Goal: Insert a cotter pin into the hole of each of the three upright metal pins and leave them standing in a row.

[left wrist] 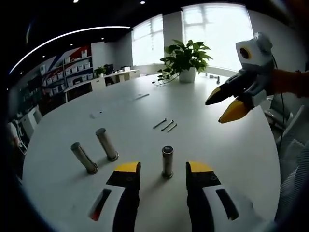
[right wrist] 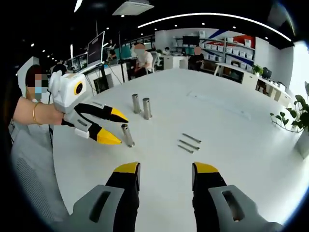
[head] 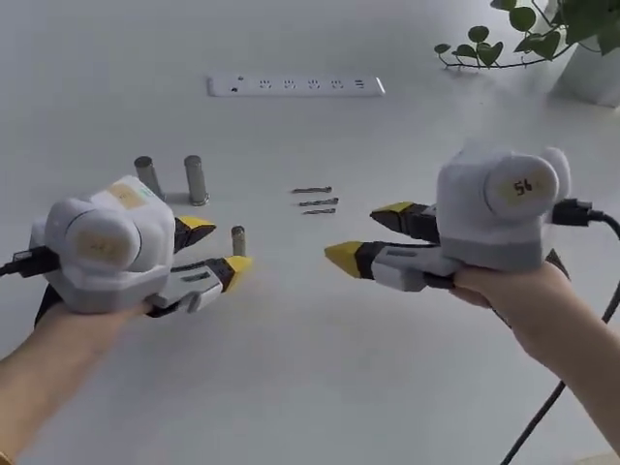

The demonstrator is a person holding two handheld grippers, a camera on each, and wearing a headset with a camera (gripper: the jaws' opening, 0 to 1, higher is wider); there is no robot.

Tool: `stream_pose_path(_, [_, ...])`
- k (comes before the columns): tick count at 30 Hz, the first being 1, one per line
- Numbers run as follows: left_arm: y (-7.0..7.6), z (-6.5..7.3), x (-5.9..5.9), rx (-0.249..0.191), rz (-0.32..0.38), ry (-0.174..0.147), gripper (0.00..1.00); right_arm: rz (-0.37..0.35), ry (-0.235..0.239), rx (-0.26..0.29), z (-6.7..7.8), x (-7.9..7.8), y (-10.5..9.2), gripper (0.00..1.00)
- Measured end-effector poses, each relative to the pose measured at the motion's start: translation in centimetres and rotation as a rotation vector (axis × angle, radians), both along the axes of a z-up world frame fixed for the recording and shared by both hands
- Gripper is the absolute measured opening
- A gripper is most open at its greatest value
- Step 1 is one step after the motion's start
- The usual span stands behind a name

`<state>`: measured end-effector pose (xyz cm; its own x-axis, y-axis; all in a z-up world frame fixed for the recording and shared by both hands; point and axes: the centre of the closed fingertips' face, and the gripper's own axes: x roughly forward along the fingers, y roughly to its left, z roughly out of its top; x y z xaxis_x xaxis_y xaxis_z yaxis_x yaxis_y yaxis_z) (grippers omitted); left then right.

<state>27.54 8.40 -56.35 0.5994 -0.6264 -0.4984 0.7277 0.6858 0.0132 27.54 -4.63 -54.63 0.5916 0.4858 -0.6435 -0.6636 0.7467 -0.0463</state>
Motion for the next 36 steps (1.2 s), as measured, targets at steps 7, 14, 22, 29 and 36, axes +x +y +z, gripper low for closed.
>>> stream_pose_path(7, [0.6, 0.8, -0.9, 0.001, 0.049, -0.001, 0.48, 0.039, 0.080, -0.049, -1.2, 1.3, -0.2, 0.27])
stream_pose_path(14, [1.0, 1.2, -1.5, -0.011, 0.111, 0.014, 0.56, 0.075, 0.124, -0.090, -2.1, 2.9, -0.3, 0.25])
stream_pose_path(22, [1.1, 1.4, -2.2, 0.002, 0.125, 0.019, 0.65, 0.130, 0.153, -0.113, -3.0, 4.6, 0.4, 0.19])
stream_pose_path(29, [1.6, 1.4, -2.8, 0.023, 0.139, 0.016, 0.68, 0.170, 0.180, -0.161, -5.2, 6.2, 0.4, 0.15])
stream_pose_path(36, [1.8, 1.4, -3.5, 0.011, 0.135, 0.027, 0.69, 0.206, 0.194, -0.178, -5.4, 6.5, 1.2, 0.14])
